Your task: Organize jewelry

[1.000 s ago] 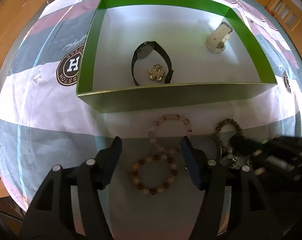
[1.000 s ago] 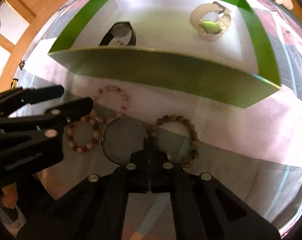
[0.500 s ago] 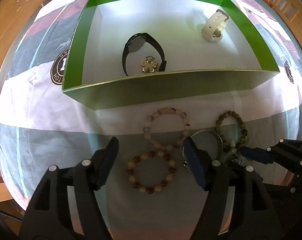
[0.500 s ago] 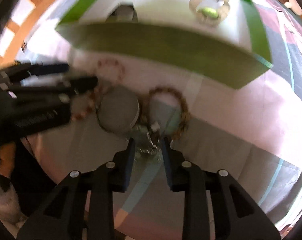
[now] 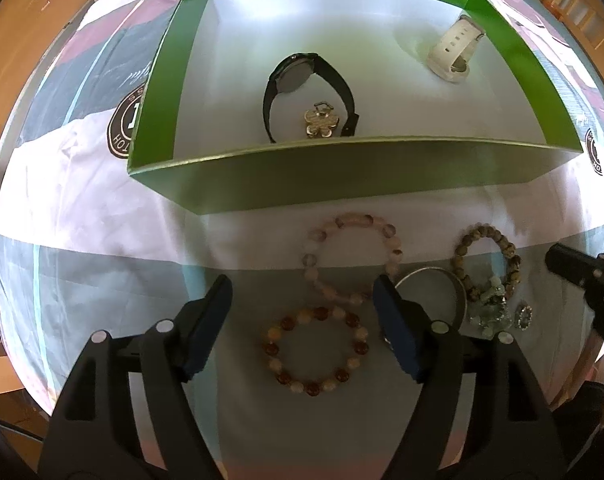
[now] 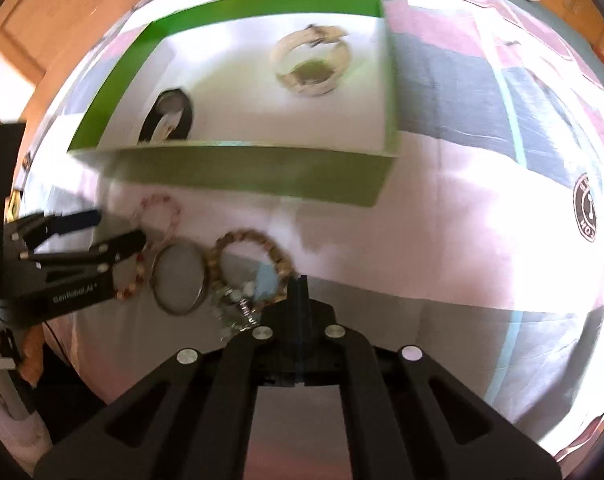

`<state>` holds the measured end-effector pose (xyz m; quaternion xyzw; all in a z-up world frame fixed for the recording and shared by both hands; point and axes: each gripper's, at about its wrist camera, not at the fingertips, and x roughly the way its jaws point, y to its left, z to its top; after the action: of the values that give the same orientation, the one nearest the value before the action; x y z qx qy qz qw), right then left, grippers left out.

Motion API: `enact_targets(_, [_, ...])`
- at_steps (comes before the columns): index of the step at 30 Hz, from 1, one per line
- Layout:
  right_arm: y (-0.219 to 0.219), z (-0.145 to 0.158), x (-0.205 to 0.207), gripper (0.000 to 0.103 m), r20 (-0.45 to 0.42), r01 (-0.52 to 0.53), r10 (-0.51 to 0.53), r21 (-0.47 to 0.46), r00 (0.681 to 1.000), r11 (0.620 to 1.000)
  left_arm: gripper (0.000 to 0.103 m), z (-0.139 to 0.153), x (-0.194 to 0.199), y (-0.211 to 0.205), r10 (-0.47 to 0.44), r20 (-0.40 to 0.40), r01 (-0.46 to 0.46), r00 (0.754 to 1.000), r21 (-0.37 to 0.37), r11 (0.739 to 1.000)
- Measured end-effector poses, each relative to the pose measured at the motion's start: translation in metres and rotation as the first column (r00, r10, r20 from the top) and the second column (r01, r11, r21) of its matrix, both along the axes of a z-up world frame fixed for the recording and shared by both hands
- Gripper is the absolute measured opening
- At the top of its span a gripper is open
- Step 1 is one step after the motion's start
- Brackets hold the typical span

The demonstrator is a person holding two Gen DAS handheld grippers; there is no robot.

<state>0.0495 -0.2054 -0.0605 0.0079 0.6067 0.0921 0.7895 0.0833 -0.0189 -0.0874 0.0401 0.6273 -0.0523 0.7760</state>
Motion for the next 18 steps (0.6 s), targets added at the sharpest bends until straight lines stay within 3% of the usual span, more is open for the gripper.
enact_targets(1, [-0.001, -0.003, 0.001, 0.001, -0.011, 0.0, 0.0, -0.003, 1.0, 1.0, 0.075, -0.002, 0.001, 0.003, 0.002, -0.002, -0.002, 1.0, 0.0, 1.0])
enact_targets(3, [-0.006, -0.011, 0.003, 0.023, -0.042, 0.008, -0.009, -0.003, 0.999, 1.0, 0.075, -0.006, 0.003, 0.006, 0.01, -0.007, -0.01, 1.0, -0.002, 1.0])
enact_targets(4, [-0.005, -0.014, 0.002, 0.025, -0.048, 0.008, -0.008, -0.002, 0.999, 1.0, 0.075, -0.009, 0.005, 0.007, 0.014, -0.01, -0.014, 1.0, -0.003, 1.0])
enact_targets(18, [0.03, -0.039, 0.003, 0.025, -0.041, -0.016, 0.012, -0.094, 0.999, 0.995, 0.082, -0.04, 0.02, 0.023, 0.055, -0.001, -0.055, 0.999, 0.033, 0.998])
